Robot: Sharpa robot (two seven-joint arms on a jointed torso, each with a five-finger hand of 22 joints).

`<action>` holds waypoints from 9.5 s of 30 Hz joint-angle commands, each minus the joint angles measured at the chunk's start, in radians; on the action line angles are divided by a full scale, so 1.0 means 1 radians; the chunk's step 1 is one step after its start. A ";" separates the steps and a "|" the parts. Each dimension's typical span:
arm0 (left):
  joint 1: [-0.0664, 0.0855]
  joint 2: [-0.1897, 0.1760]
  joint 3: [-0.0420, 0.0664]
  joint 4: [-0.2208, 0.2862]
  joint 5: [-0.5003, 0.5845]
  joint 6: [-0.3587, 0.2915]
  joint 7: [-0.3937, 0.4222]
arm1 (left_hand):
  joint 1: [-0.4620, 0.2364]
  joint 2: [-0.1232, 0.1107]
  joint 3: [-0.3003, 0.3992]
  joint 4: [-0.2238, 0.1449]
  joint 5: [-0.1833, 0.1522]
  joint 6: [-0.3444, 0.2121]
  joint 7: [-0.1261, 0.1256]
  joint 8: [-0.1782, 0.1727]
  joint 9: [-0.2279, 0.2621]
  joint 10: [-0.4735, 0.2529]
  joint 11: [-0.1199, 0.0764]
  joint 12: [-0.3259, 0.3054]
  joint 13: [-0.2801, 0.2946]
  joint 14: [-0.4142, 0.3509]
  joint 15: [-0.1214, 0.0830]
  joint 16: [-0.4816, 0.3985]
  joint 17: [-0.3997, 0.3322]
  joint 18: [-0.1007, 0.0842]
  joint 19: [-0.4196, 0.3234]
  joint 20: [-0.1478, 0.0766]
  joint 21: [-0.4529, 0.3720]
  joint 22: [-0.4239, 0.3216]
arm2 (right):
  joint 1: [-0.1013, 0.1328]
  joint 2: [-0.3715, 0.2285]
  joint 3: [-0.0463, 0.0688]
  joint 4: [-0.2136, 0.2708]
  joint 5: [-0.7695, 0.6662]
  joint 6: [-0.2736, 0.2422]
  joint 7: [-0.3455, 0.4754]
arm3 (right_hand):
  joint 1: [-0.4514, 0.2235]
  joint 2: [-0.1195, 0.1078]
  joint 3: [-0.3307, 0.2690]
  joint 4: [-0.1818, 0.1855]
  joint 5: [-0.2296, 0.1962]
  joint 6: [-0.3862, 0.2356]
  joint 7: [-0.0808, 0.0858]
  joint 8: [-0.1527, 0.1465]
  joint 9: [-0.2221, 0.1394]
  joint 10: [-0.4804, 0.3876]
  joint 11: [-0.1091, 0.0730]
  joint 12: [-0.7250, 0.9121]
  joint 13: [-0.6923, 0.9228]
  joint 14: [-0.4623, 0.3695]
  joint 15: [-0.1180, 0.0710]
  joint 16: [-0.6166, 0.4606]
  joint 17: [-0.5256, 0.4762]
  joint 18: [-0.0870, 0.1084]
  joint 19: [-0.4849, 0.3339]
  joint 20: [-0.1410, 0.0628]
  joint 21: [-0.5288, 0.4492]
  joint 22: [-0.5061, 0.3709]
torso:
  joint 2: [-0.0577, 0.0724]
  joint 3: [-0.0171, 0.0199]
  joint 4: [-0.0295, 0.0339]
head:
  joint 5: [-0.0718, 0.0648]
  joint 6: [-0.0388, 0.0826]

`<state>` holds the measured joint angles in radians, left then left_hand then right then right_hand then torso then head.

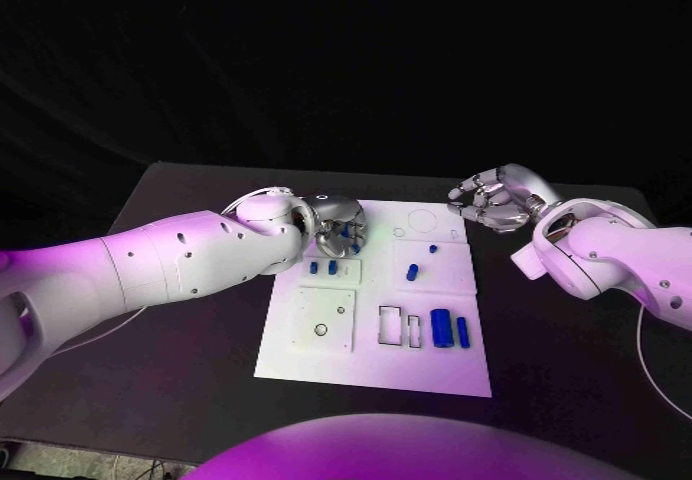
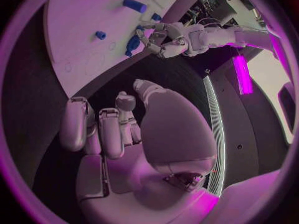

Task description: Assemble the parts on the task board

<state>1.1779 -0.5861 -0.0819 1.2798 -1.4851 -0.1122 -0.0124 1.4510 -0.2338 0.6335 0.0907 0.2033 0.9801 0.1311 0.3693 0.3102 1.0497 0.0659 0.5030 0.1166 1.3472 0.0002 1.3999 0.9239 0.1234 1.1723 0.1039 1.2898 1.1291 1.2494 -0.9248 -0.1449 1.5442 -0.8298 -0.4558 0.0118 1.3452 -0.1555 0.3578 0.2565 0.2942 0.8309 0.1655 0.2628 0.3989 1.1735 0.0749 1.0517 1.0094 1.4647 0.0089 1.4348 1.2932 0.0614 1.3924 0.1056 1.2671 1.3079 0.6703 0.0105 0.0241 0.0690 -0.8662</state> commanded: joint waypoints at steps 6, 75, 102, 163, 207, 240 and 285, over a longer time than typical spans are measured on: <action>0.001 -0.047 0.021 0.060 0.062 -0.046 0.031 | -0.021 -0.006 0.001 -0.001 -0.001 0.008 0.002 -0.006 0.000 0.008 0.004 -0.012 -0.002 0.010 0.002 0.004 0.001 -0.009 0.012 0.001 0.006 0.004 | -0.003 0.000 0.000 -0.002 -0.002 0.003 0.007 | -0.010 0.000 0.005 0.001 0.006 -0.008 0.000 0.006 0.002 -0.004 0.001 -0.004 0.000 0.038 -0.008 -0.006 -0.002 0.016 -0.008 0.001 -0.005 0.062 | -0.001 0.0002 0.0002 | 0.004 0.009; -0.008 -0.113 0.035 0.034 0.150 0.095 -0.017 | -0.041 -0.010 0.001 0.000 -0.003 0.016 0.003 -0.009 0.001 0.019 0.005 -0.027 -0.003 0.010 0.005 0.002 -0.003 -0.010 0.014 0.004 0.007 0.007 | -0.009 -0.002 0.000 0.002 -0.008 -0.002 0.002 | -0.012 -0.001 0.009 0.000 0.006 -0.010 -0.001 0.010 0.002 -0.001 0.001 -0.007 -0.005 0.038 -0.009 -0.008 -0.003 0.016 -0.008 0.001 -0.009 0.060 | -0.002 -0.0004 0.0052 | 0.010 -0.001; -0.009 -0.102 0.030 0.024 0.120 0.081 -0.023 | -0.053 -0.028 0.008 -0.011 -0.001 -0.032 0.015 -0.052 -0.016 0.009 0.016 -0.060 -0.004 -0.007 0.013 -0.008 -0.035 -0.005 -0.007 0.011 -0.011 -0.014 | -0.009 -0.001 0.000 0.000 -0.009 -0.005 0.000 | -0.015 -0.001 0.009 0.003 0.006 -0.010 -0.001 0.011 0.002 0.000 0.001 -0.008 -0.008 0.038 -0.009 -0.009 -0.006 0.017 -0.010 0.001 -0.013 0.058 | -0.003 0.0001 0.0063 | 0.010 0.001; -0.011 -0.293 0.064 0.161 1.283 -0.077 0.401 | 0.068 0.023 -0.202 0.178 0.011 -0.054 0.053 -0.111 -0.075 -0.194 0.067 0.033 -0.051 -0.351 0.065 -0.477 -0.641 0.061 -0.290 0.060 -0.446 -0.436 | -0.035 0.054 -0.001 -0.023 -0.800 0.191 -0.117 | 0.027 -0.085 0.219 -0.167 -0.144 0.052 -0.008 0.014 -0.037 -0.186 0.027 -0.783 -0.797 0.015 0.010 -0.101 -0.129 0.034 -0.038 0.011 -0.138 0.017 | -0.001 -0.0020 0.0053 | -0.053 0.048; -0.011 -0.334 0.064 0.201 1.429 -0.079 0.421 | 0.037 0.003 -0.162 0.155 0.010 -0.071 0.062 -0.123 -0.075 -0.152 0.068 0.009 -0.051 -0.351 0.064 -0.488 -0.635 0.059 -0.283 0.056 -0.458 -0.442 | -0.088 0.128 -0.001 -0.053 -0.921 0.239 -0.213 | 0.044 -0.024 0.263 -0.233 -0.176 0.177 -0.026 0.040 -0.024 -0.039 -0.005 -0.768 -0.829 0.038 -0.017 -0.052 -0.061 0.001 0.047 -0.009 0.028 0.121 | -0.002 0.0004 0.0052 | -0.056 0.028; -0.011 -0.330 0.064 0.184 1.427 -0.063 0.389 | 0.027 -0.007 -0.146 0.128 0.011 -0.100 0.075 -0.140 -0.078 -0.177 0.080 -0.013 -0.050 -0.365 0.074 -0.504 -0.636 0.058 -0.291 0.063 -0.469 -0.446 | -0.086 0.096 0.009 0.032 -0.958 0.061 -0.231 | 0.026 0.005 0.307 -0.274 -0.180 0.210 -0.030 0.045 -0.008 0.004 -0.012 -0.789 -0.820 0.038 -0.023 -0.055 -0.073 -0.020 0.091 -0.015 0.124 0.178 | -0.005 -0.0007 0.0049 | -0.045 0.033; -0.011 -0.302 0.064 0.187 1.426 -0.043 0.374 | 0.025 -0.007 -0.144 0.123 0.011 -0.102 0.077 -0.140 -0.078 -0.179 0.082 -0.013 -0.049 -0.367 0.075 -0.507 -0.636 0.059 -0.292 0.065 -0.471 -0.447 | -0.207 0.295 0.011 0.153 -0.931 0.090 -0.182 | 0.014 0.007 0.309 -0.278 -0.162 0.200 -0.028 0.039 -0.003 0.000 -0.010 -0.806 -0.821 0.039 -0.022 -0.056 -0.077 -0.023 0.097 -0.015 0.138 0.186 | -0.002 -0.0013 0.0054 | 0.085 -0.005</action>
<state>1.1656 -0.8903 -0.0191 1.4642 -0.0632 -0.1751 0.3618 1.4858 -0.2389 0.4902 0.2206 0.2123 0.8828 0.2089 0.2339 0.2330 0.8776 0.1483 0.4955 0.0663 0.9843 0.0735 0.8964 0.2871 0.1701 0.8801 0.1636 0.8219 0.6838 1.0453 -0.6333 -0.1342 1.7010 -1.7467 -0.3731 -0.1833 1.3628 -0.1528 0.6648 -0.0209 0.1298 1.0302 0.1333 0.2952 0.3935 1.1705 0.0750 0.2509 0.1874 1.4645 -0.0056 1.3807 1.2163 0.0456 1.4590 0.0895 1.4019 1.3074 0.6680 0.0088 0.0291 0.1515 -0.8678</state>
